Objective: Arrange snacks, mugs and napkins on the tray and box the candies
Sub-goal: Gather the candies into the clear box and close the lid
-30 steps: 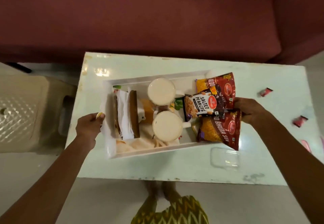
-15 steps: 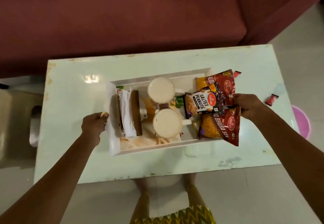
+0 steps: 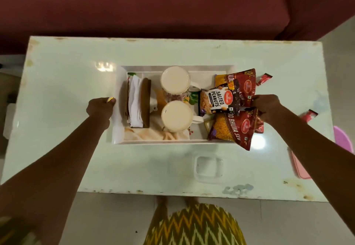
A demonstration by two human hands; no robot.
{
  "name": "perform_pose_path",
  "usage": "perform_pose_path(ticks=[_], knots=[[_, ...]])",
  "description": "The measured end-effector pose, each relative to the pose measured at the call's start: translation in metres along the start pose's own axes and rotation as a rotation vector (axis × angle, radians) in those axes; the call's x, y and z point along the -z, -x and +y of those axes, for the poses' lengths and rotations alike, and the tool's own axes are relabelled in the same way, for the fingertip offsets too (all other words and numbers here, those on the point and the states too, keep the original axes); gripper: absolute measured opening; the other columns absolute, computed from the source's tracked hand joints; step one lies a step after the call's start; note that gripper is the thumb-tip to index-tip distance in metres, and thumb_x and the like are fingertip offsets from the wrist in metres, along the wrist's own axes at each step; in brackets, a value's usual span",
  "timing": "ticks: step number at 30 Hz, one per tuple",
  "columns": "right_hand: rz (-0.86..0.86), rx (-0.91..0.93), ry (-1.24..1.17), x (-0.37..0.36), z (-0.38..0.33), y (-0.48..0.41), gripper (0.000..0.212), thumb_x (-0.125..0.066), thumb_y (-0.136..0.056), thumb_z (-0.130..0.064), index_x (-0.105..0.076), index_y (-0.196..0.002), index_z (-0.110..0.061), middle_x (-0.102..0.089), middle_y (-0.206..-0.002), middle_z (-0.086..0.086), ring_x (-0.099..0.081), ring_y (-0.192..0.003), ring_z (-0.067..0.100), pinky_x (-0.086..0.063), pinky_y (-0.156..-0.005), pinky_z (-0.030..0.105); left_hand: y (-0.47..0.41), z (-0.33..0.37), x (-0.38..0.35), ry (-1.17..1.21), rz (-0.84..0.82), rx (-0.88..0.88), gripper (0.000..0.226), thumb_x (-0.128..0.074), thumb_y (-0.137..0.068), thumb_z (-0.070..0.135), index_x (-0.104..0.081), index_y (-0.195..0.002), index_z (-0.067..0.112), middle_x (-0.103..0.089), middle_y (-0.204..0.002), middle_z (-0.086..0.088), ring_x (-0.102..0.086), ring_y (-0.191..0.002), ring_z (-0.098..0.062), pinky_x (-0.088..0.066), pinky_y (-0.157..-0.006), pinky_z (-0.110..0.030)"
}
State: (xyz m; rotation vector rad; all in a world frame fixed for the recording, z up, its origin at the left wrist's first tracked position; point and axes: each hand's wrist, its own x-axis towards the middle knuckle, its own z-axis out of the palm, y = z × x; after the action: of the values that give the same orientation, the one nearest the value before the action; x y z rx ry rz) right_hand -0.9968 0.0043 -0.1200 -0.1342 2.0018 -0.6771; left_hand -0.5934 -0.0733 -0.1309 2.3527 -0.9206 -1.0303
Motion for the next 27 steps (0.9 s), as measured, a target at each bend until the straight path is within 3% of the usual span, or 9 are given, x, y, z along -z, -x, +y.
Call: perform_pose_path(ticks=[3, 6, 10, 12, 16, 19, 23, 27], knots=[[0.035, 0.006, 0.074, -0.002, 0.007, -0.009, 0.010, -0.063, -0.080, 0.005, -0.066, -0.077, -0.004, -0.066, -0.095, 0.013, -0.064, -0.079, 0.026, -0.055, -0.080, 0.040, -0.003, 0.000, -0.010, 0.002, 0.011, 0.013, 0.030, -0.062, -0.086, 0.019, -0.064, -0.112, 0.005, -0.064, -0.118, -0.018, -0.059, -0.109, -0.034, -0.047, -0.097, -0.037], [0.056, 0.009, 0.116, -0.002, 0.012, -0.014, 0.011, -0.064, -0.080, 0.001, -0.068, -0.091, -0.002, -0.065, -0.085, 0.009, -0.063, -0.070, 0.023, -0.054, -0.076, 0.040, -0.003, -0.001, -0.016, -0.020, 0.006, 0.016, 0.028, -0.061, -0.086, 0.019, -0.065, -0.110, 0.005, -0.065, -0.112, -0.017, -0.060, -0.098, -0.031, -0.048, -0.094, -0.035], [0.054, 0.021, 0.139, -0.002, 0.016, -0.017, 0.020, -0.069, -0.078, -0.003, -0.068, -0.098, -0.002, -0.066, -0.092, 0.011, -0.065, -0.083, 0.027, -0.054, -0.080, 0.039, -0.004, -0.005, -0.020, -0.032, -0.023, 0.028, 0.019, -0.060, -0.087, 0.019, -0.067, -0.100, 0.007, -0.057, -0.071, -0.007, -0.050, -0.083, -0.023, -0.047, -0.087, -0.035], [0.047, 0.025, 0.145, -0.001, 0.017, -0.018, 0.022, -0.070, -0.078, -0.004, -0.068, -0.099, -0.001, -0.066, -0.092, 0.010, -0.065, -0.082, 0.026, -0.054, -0.083, 0.040, -0.003, -0.007, -0.021, -0.034, -0.029, 0.035, 0.018, -0.060, -0.087, 0.019, -0.067, -0.100, 0.009, -0.050, -0.065, 0.000, -0.050, -0.082, -0.023, -0.047, -0.086, -0.034], [0.060, 0.032, 0.132, -0.001, 0.020, -0.018, 0.021, -0.069, -0.078, -0.003, -0.068, -0.099, -0.001, -0.066, -0.091, 0.010, -0.064, -0.074, 0.023, -0.053, -0.076, 0.037, -0.004, -0.012, -0.022, -0.036, -0.049, 0.059, 0.017, -0.059, -0.088, 0.018, -0.066, -0.099, 0.007, -0.051, -0.069, -0.005, -0.049, -0.084, -0.024, -0.046, -0.086, -0.034], [0.069, 0.051, 0.141, -0.001, 0.021, -0.019, 0.023, -0.069, -0.077, -0.004, -0.068, -0.100, -0.001, -0.067, -0.093, 0.011, -0.066, -0.084, 0.029, -0.053, -0.085, 0.042, -0.007, -0.014, -0.024, -0.031, -0.059, 0.065, 0.026, -0.060, -0.087, 0.019, -0.065, -0.108, 0.003, -0.055, -0.071, -0.003, -0.053, -0.087, -0.026, -0.046, -0.090, -0.035], [0.086, 0.070, 0.158, -0.003, 0.023, -0.018, 0.027, -0.068, -0.080, -0.006, -0.066, -0.106, -0.003, -0.068, -0.106, 0.014, -0.066, -0.092, 0.031, -0.052, -0.090, 0.045, -0.011, -0.016, -0.021, -0.073, -0.096, 0.044, 0.029, -0.059, -0.087, 0.020, -0.064, -0.111, 0.005, -0.064, -0.105, -0.022, -0.058, -0.104, -0.034, -0.047, -0.097, -0.041], [0.147, 0.184, 0.327, 0.000, 0.022, -0.011, 0.026, -0.066, -0.083, -0.012, -0.067, -0.107, -0.004, -0.068, -0.110, 0.016, -0.065, -0.096, 0.031, -0.052, -0.091, 0.044, -0.010, -0.013, -0.017, -0.099, -0.125, 0.052, 0.029, -0.059, -0.087, 0.021, -0.063, -0.113, 0.009, -0.063, -0.119, -0.019, -0.058, -0.111, -0.035, -0.046, -0.099, -0.041]])
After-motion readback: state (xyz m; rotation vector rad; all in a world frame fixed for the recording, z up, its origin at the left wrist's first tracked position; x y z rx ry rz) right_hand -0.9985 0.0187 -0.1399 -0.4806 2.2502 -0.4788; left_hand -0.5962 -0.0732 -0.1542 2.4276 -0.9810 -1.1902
